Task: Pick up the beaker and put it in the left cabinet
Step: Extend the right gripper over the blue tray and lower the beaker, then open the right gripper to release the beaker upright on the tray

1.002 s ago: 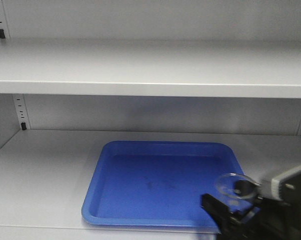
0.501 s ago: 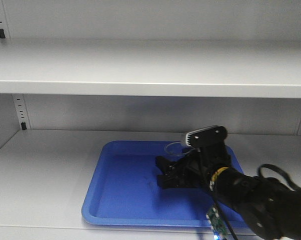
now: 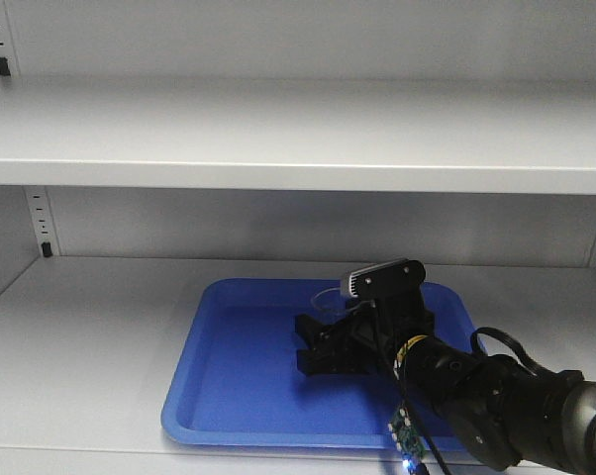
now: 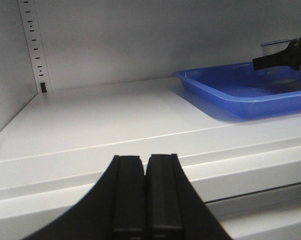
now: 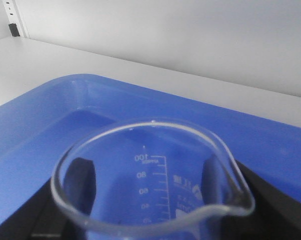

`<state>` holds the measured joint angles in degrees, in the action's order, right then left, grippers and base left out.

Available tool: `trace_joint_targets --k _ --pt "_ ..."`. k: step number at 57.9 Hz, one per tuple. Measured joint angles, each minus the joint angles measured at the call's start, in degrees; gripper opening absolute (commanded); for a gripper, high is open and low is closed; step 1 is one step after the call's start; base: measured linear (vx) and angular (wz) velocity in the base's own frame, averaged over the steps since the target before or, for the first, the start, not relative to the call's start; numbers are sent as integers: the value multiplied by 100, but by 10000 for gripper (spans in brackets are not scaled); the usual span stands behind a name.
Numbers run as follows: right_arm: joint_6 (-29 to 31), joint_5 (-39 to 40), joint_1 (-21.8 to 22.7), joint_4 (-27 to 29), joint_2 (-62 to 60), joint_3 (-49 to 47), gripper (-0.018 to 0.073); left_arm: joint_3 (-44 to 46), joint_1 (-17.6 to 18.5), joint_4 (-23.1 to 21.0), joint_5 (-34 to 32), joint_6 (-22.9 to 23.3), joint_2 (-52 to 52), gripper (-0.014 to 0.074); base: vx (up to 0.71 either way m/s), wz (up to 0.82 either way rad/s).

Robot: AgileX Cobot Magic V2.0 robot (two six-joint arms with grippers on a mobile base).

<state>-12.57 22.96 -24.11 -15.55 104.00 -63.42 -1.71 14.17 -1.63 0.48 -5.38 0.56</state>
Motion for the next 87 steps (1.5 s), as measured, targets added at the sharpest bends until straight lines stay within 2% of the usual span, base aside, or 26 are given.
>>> trace_joint_targets --k 11,17,24,37,48,54,58,68,69,87 --pt "0 25 0 0 0 0 555 0 0 0 0 0 0 1 0 0" --pt "0 29 0 0 0 0 661 0 0 0 0 0 0 1 0 0" --pt "0 56 0 0 0 0 713 0 0 0 0 0 0 1 0 0" --pt "0 54 0 0 -278 0 689 0 0 0 0 0 0 1 0 0" --pt "0 65 0 0 -781 0 626 0 0 0 0 0 0 1 0 0" --pt "0 -61 0 0 -976 -6 535 0 0 0 0 0 0 1 0 0" --pt "0 -375 0 0 -1089 -6 423 0 0 0 0 0 0 1 0 0" --pt "0 -1625 0 6 -1460 0 6 0 0 0 0 0 0 1 0 0" --pt "0 -1727 0 6 -1499 0 -16 0 0 0 0 0 0 1 0 0" --pt "16 -3752 0 83 -2603 23 -9 0 0 0 0 0 0 1 0 0"
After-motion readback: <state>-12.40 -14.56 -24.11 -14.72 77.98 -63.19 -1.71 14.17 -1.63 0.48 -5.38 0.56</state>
